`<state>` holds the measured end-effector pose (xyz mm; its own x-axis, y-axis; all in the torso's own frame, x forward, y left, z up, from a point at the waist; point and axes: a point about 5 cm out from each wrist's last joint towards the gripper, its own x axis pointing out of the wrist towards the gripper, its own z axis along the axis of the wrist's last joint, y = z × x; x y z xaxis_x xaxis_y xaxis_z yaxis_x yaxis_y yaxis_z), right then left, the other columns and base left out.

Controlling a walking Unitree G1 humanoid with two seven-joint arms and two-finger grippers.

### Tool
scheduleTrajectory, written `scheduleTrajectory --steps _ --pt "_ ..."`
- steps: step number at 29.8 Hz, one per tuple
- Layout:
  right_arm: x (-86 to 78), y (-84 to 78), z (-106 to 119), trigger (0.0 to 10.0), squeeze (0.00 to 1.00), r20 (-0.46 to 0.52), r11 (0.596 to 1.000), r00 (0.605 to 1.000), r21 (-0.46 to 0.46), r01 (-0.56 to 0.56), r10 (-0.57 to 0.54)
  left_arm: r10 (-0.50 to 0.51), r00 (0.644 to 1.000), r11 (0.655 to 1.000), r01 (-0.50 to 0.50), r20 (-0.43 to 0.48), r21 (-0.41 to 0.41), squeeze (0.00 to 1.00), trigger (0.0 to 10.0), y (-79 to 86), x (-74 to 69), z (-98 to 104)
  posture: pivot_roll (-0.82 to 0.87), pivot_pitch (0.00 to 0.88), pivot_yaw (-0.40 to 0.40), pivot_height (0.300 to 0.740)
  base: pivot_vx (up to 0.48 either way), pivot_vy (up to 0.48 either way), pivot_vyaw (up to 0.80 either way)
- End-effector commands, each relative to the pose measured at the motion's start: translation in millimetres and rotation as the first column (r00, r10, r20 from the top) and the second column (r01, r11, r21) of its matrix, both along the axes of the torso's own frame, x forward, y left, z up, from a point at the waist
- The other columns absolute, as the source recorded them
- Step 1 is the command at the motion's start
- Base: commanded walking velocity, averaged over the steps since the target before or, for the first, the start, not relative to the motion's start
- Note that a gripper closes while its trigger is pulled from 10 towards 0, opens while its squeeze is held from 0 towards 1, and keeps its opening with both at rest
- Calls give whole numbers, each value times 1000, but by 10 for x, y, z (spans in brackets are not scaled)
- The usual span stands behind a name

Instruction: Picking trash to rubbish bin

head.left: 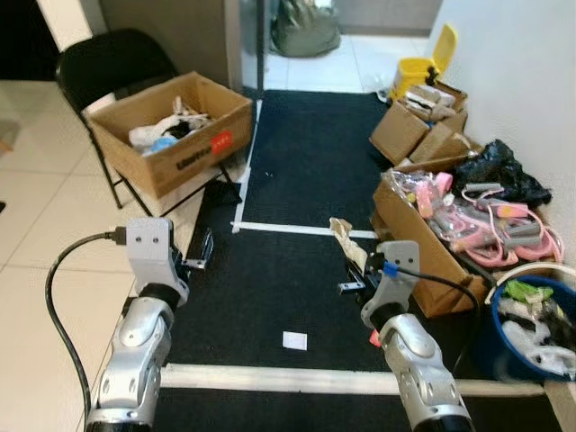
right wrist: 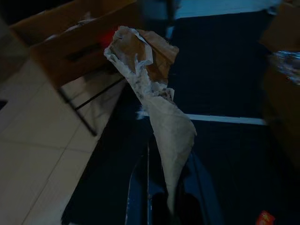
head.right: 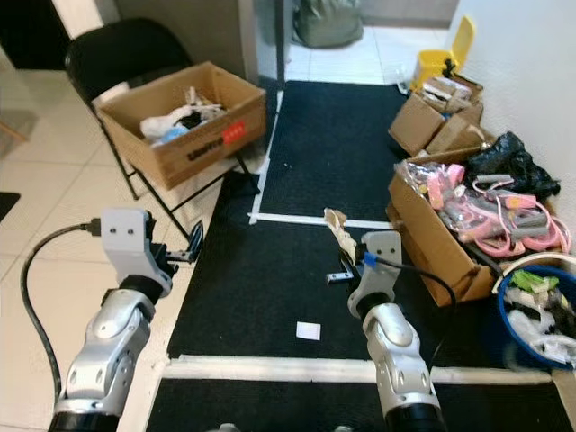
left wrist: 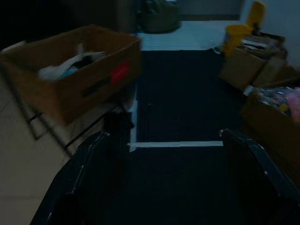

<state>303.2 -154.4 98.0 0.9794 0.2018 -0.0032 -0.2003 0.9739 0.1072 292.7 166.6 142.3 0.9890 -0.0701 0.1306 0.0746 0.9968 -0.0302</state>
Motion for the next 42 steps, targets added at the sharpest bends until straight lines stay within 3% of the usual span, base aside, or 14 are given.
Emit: scheduleTrajectory --steps 1,5,42 --pt "-33 -76 -60 10000 0 -26 1000 999 -6 24 -24 -14 1000 1000 14 -22 5 0 10000 -37 -9 -42 39 148 30 740 334 0 -800" --pt "-31 -79 -64 10000 0 -28 1000 999 -8 28 -28 -14 1000 1000 14 -23 5 0 10000 -36 -9 -42 39 148 30 740 334 0 -678" --pt "-20 -66 -83 10000 0 -21 998 999 -51 26 -27 -15 1000 1000 15 -23 7 0 10000 -45 -8 -44 44 135 21 740 333 0 0"
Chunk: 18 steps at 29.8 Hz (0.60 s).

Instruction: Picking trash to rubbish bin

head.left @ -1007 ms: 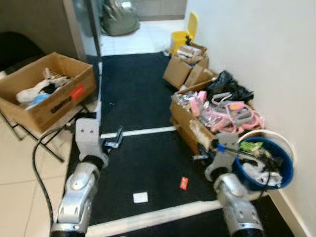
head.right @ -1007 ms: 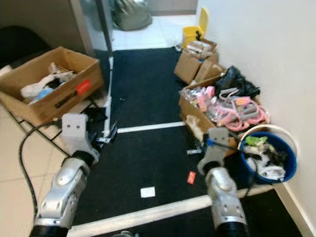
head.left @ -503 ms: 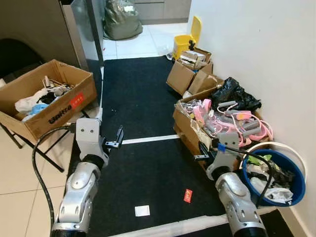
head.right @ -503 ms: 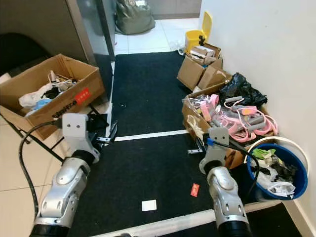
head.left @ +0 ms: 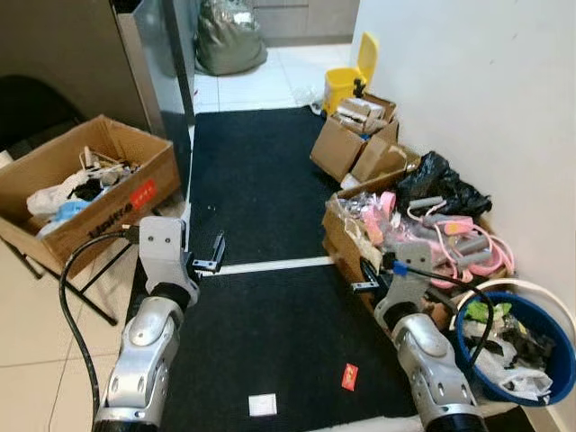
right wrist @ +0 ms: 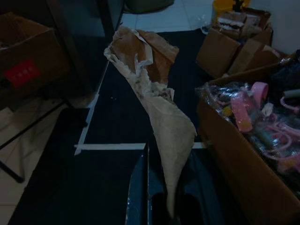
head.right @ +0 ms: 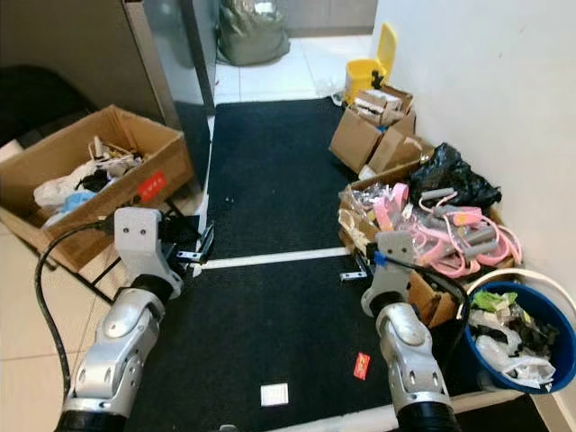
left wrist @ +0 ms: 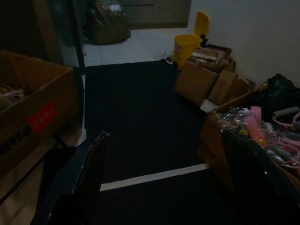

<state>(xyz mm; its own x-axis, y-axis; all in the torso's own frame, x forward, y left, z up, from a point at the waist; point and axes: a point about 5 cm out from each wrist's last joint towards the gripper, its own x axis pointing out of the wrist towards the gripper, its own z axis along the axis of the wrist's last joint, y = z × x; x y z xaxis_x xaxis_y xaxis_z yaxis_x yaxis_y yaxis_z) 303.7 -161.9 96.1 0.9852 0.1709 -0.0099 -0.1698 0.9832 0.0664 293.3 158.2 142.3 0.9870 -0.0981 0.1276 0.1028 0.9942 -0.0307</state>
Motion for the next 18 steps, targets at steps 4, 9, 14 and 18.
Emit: scheduleTrajectory --steps 4,9,14,18 --pt "-18 9 -59 10000 0 -21 1000 1000 -10 -4 3 15 1000 1000 -15 -18 7 0 10000 41 -12 -41 44 131 19 740 334 0 0" --pt "-8 2 -55 10000 0 -20 1000 1000 -12 0 0 15 1000 1000 -15 -17 6 0 10000 40 -11 -40 44 128 20 740 335 0 0" --pt "-12 10 -54 10000 0 -16 1000 1000 -9 -1 1 17 1000 1000 -16 -19 7 0 10000 44 -12 -42 46 131 21 740 333 0 0" --pt "-12 15 -52 10000 0 -14 1000 1000 -3 0 0 19 1000 1000 -19 -19 8 0 10000 49 -17 -45 47 139 16 740 334 0 0"
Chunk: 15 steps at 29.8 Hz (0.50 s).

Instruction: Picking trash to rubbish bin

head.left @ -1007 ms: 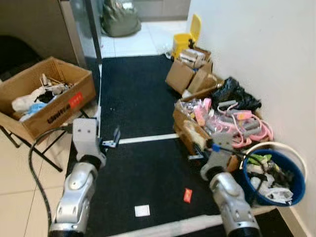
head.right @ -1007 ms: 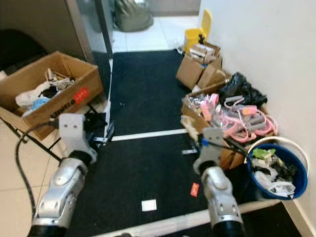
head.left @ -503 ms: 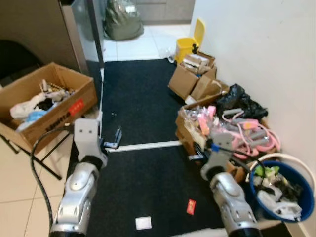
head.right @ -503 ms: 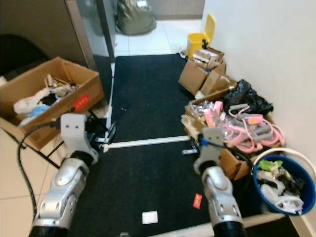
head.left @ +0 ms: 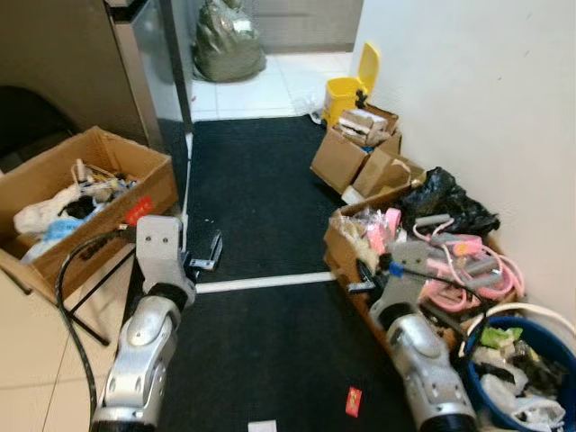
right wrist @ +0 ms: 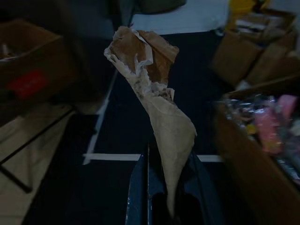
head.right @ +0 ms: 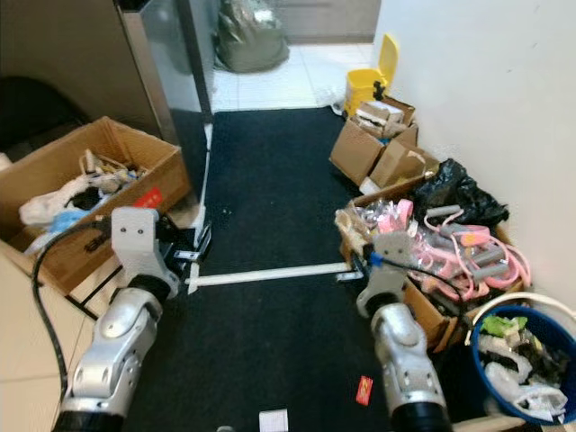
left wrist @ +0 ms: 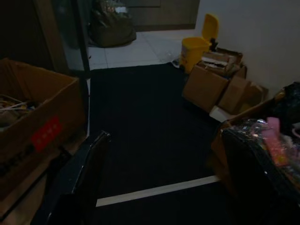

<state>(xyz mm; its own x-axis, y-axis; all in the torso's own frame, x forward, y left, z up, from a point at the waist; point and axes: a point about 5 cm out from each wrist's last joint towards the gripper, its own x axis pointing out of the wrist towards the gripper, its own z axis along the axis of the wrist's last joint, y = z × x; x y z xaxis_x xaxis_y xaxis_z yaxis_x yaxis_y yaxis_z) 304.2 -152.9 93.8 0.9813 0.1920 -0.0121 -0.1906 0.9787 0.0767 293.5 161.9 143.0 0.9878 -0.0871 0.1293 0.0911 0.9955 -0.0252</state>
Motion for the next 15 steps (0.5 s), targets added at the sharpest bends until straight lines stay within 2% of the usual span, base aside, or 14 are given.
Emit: scheduleTrajectory --steps 1,9,15 --pt "-15 -71 -27 10000 0 -9 1000 1000 -14 18 -18 9 1000 1000 -9 -22 2 0 10000 13 -20 -51 49 144 14 740 334 0 0" --pt "13 -28 -5 10000 0 -2 999 1000 -34 -10 10 17 999 1000 -17 -27 2 0 10000 18 -44 -63 51 149 11 740 335 0 0" --pt "13 -54 -5 10000 0 2 999 1000 -42 14 -14 17 999 1000 -17 -28 1 0 10000 13 -53 -70 50 149 5 740 336 0 0"
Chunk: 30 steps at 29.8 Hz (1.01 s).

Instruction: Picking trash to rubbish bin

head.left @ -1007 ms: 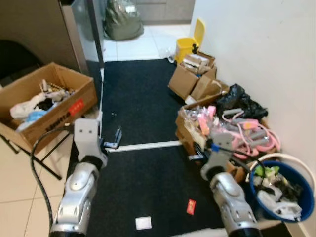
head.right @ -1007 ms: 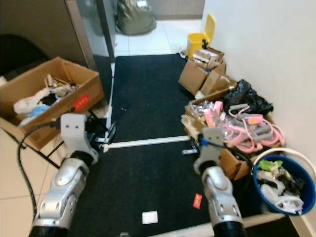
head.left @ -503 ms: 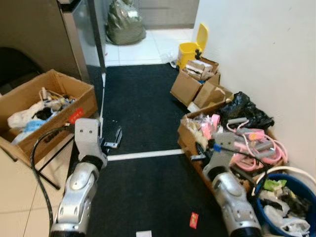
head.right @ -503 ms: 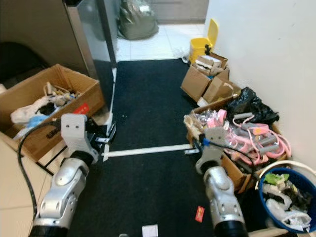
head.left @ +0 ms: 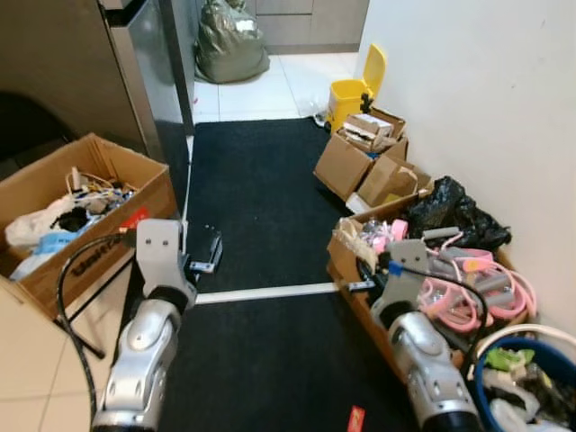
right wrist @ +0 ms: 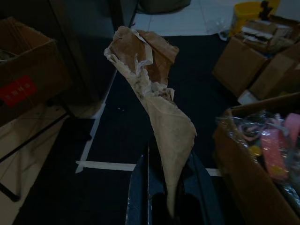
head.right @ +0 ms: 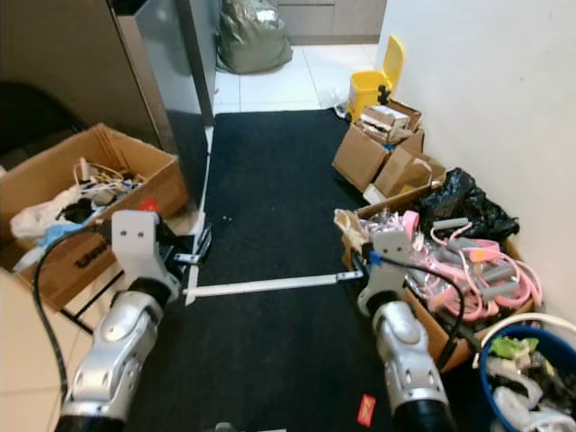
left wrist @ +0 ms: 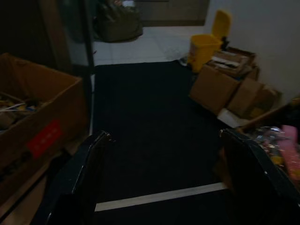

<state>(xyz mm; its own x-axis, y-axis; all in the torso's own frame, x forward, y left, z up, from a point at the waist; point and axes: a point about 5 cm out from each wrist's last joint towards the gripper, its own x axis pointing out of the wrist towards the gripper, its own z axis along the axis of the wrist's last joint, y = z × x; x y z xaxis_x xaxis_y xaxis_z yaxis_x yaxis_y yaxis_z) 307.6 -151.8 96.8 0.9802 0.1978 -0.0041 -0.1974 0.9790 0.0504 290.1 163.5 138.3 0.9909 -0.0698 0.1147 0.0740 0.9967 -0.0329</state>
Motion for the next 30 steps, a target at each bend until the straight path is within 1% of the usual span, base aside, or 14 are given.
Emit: scheduleTrajectory --steps 1,9,12,16,21,30 --pt "-8 -64 -23 10000 0 -7 1000 1000 -18 17 -17 -9 1000 1000 10 -9 10 0 10000 -19 -10 -14 53 127 -2 740 334 0 0" --pt "45 -37 15 10000 0 7 1000 1000 -15 -8 8 -20 1000 1000 21 -4 19 0 10000 -25 8 -12 60 96 -5 740 333 0 0" --pt "53 -27 24 10000 0 10 1000 1000 -14 -12 12 -17 1000 1000 17 -3 20 0 10000 -12 2 -13 61 109 -6 740 333 0 0" --pt "40 -5 4 10000 0 10 999 1000 -22 -26 26 -6 1000 1000 6 -5 15 0 10000 6 -6 -24 63 97 -8 740 332 0 0" --pt "3 -28 -30 10000 0 2 999 1000 -32 -15 15 -10 1000 1000 11 -22 10 0 10000 -21 -33 -64 55 106 0 740 334 0 0" --pt "-10 -16 -52 10000 0 -1 999 1000 -33 -15 15 -17 1000 1000 17 -23 14 0 10000 -28 -24 -62 56 114 1 740 335 0 0"
